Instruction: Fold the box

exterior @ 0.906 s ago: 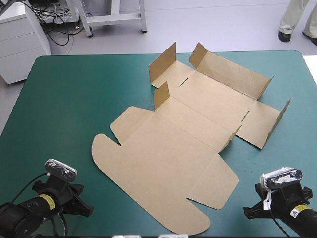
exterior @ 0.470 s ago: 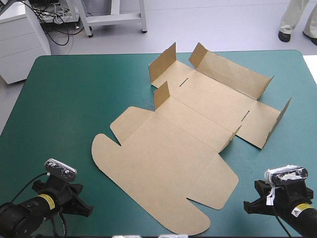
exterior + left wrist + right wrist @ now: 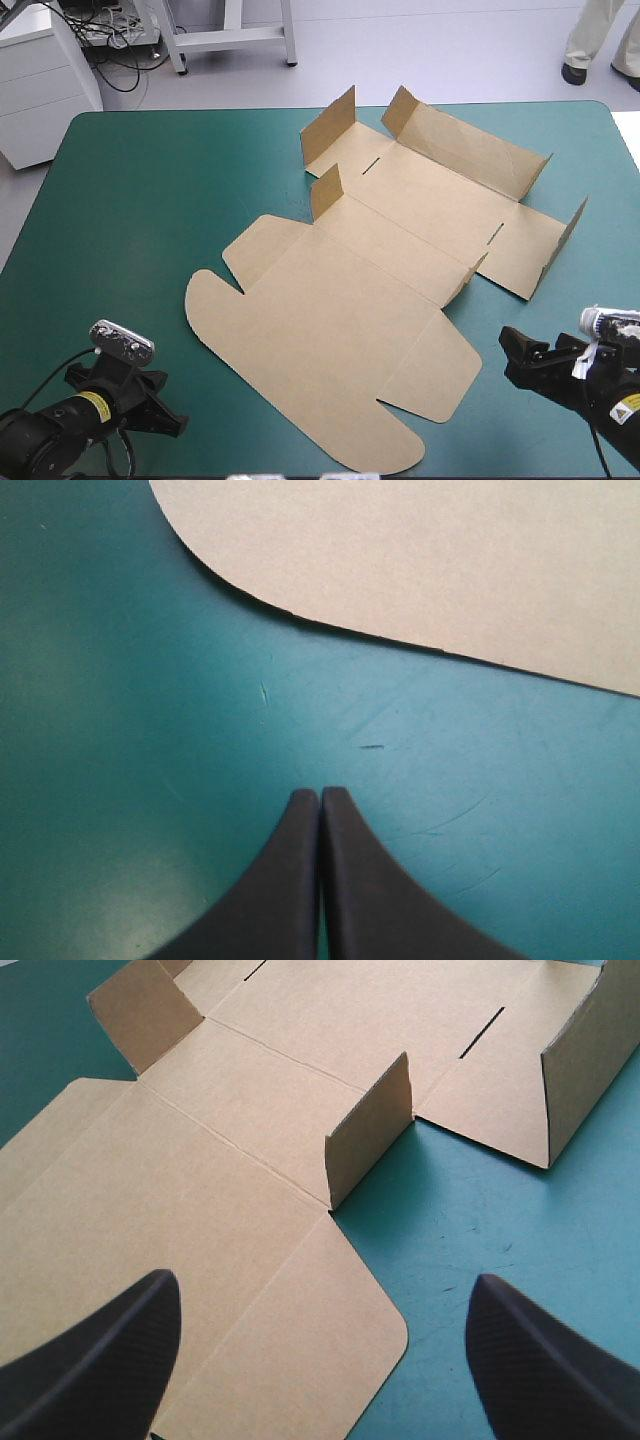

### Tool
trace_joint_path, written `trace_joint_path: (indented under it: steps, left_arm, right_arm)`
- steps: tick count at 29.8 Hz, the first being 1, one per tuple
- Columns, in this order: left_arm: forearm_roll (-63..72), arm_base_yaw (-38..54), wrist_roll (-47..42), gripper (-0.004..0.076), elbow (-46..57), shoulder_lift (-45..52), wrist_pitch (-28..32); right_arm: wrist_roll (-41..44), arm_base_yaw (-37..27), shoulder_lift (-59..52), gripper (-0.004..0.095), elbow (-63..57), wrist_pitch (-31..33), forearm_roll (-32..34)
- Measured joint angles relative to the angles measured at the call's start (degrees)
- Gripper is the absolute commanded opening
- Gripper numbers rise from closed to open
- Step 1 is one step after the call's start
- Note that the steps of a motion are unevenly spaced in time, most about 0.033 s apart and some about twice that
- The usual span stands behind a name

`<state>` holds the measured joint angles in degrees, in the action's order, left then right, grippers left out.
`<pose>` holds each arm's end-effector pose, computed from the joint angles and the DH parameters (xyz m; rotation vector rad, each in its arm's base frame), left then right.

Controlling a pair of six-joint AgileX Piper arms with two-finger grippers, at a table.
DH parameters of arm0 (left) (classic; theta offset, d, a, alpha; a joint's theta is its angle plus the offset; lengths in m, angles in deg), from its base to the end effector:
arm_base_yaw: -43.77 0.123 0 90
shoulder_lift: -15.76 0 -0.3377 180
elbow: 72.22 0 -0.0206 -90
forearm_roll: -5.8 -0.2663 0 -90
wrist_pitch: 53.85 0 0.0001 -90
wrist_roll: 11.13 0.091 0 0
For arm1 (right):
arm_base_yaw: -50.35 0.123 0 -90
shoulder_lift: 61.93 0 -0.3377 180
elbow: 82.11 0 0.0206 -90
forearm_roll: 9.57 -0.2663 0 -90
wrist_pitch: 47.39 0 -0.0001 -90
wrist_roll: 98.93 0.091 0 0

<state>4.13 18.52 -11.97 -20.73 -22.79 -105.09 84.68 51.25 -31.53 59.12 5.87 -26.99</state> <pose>0.0543 -0.0233 0.2828 0.5350 2.4136 -0.1610 0.0255 0.0223 0.3621 0.1016 2.1214 0.4132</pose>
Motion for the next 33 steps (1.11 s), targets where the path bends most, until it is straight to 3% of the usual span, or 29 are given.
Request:
trace_joint_path:
  steps: [10, 22, 33]
  left_arm:
    - [-0.17, 0.0, 0.0, -0.0032, 0.0, 0.0, -0.06]
    - [-0.17, 0.0, 0.0, -0.0032, 0.0, 0.0, -0.49]
    - [-0.17, 0.0, 0.0, -0.0032, 0.0, 0.0, -0.49]
  right_arm:
    - [6.91, 0.0, 18.74, 0.0743, 2.72, -4.07, -2.92]
    - [1.67, 0.0, 39.4, 0.0744, 3.57, -14.88, -18.67]
    - [0.8, 0.0, 51.42, 0.0742, 10.76, -15.34, -20.25]
